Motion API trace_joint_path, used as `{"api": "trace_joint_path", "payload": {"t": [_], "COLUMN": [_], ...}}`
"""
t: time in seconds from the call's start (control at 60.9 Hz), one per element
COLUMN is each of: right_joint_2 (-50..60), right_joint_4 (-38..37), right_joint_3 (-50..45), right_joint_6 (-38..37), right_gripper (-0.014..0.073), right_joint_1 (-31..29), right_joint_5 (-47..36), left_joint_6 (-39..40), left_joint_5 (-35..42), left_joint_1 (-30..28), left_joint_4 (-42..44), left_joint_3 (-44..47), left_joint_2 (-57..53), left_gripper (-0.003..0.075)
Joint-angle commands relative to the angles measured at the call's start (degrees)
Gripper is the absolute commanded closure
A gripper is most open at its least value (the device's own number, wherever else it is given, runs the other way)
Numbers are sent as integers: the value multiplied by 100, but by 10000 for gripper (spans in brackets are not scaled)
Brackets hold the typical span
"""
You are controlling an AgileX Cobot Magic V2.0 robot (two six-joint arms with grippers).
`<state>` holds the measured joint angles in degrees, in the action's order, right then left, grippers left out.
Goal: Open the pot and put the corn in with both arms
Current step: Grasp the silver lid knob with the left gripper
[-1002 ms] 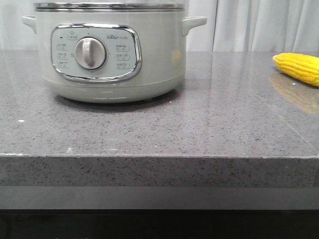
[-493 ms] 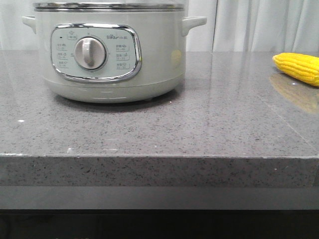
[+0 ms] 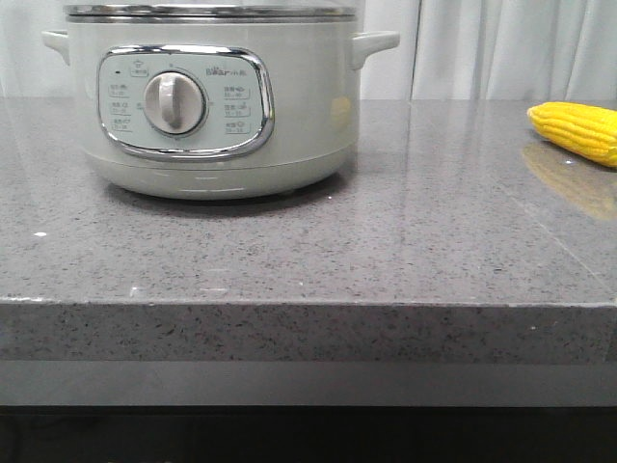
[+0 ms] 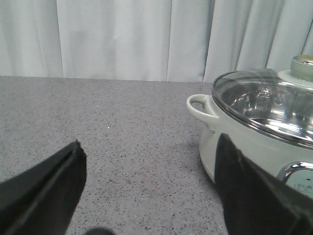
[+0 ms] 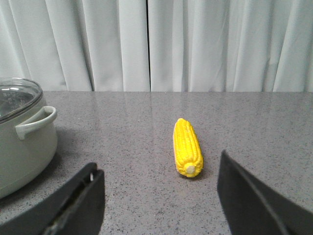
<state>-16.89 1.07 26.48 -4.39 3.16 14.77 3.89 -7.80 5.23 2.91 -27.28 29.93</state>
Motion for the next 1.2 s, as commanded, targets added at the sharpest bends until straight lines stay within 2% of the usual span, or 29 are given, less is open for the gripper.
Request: {"api": "trace_joint_path", "payload": {"t": [0.0, 0.164, 0.509, 0.575, 0.805, 1.035, 1.183], "right_joint_2": [-101, -101, -101, -101, -101, -101, -101], "right_joint_4": [-53, -53, -53, -53, -53, -53, -53], "right_joint_3": [213, 213, 213, 213, 213, 213, 213], "right_joint_6": [-12, -12, -12, -12, -12, -12, -12], "right_gripper": [66, 66, 66, 66, 66, 66, 66], "right_joint_1": [-16, -16, -16, -16, -16, -16, -16], "right_joint_5": [-432, -432, -428, -428, -428, -428, -428], "left_joint_6": [64, 64, 64, 37, -803, -829, -829], "left_joint_5": [484, -472, -2729, -3190, -4307, -5447, -5811], "left_joint_1": [49, 463, 1945, 1968, 1926, 1926, 1926], "left_joint_4": [-12, -12, -153, -291, -1301, -1373, -1433], "left_joint_3": [-317, -1328, -4361, -5034, -7235, -9167, -9762], "left_joint_2": [90, 720, 3398, 3982, 5726, 7236, 7761], "left_gripper": [176, 176, 176, 176, 176, 176, 176]}}
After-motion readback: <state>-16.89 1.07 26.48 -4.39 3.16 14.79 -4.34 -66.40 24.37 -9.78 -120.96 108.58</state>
